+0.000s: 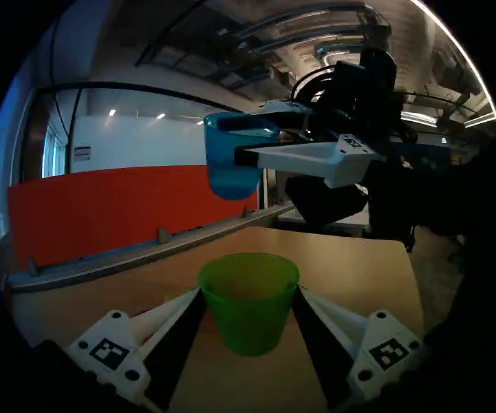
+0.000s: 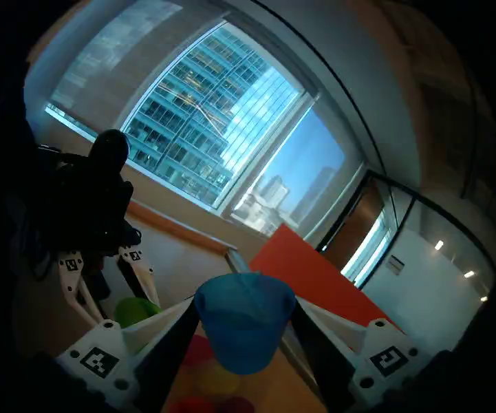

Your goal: Pour water

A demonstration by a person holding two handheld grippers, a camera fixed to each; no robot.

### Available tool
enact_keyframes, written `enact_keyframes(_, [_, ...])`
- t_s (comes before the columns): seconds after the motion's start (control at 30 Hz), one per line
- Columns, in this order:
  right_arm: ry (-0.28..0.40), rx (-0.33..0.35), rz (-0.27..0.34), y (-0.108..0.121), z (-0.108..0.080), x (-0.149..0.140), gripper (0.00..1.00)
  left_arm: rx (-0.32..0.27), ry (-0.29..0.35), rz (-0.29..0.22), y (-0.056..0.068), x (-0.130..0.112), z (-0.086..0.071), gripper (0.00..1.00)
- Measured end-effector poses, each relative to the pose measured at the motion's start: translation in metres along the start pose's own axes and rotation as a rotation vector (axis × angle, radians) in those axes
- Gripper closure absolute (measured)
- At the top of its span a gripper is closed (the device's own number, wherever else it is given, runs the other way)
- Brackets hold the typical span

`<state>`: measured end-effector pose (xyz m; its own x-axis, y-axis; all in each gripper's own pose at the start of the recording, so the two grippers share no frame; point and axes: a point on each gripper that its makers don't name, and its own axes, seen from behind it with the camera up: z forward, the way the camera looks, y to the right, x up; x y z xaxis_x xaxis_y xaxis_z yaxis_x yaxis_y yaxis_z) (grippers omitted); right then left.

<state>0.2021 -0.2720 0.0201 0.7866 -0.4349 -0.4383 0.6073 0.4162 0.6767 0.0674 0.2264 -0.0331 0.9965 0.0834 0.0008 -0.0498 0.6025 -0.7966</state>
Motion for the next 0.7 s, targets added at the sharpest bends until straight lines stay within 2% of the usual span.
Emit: enact_keyframes(0.7, [-0.002, -0.031, -0.165, 0.014, 0.005, 0.005, 0.09, -0.023, 0.004, 0.006, 0.007, 0.004, 0.004, 0.15])
